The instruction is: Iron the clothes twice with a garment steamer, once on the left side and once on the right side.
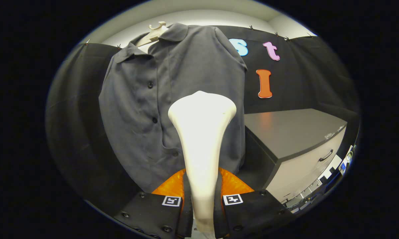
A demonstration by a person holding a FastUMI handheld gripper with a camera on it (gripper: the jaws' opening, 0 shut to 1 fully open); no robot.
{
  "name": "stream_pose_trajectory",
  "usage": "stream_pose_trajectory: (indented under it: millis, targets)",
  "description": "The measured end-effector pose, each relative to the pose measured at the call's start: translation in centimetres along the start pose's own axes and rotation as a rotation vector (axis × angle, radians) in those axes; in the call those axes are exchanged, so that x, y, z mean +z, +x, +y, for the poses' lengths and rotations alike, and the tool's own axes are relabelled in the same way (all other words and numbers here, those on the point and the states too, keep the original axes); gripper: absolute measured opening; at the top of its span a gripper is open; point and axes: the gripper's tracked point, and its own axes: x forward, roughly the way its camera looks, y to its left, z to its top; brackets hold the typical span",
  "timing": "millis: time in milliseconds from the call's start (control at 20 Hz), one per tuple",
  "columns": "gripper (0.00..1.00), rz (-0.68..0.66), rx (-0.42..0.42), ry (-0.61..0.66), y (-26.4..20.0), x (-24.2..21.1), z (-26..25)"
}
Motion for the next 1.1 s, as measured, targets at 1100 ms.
stream_pose_trajectory:
  millis: [1100]
  targets:
    - [0.32,-0.126,0.219,-0.076,3.6,10.1,15.9]
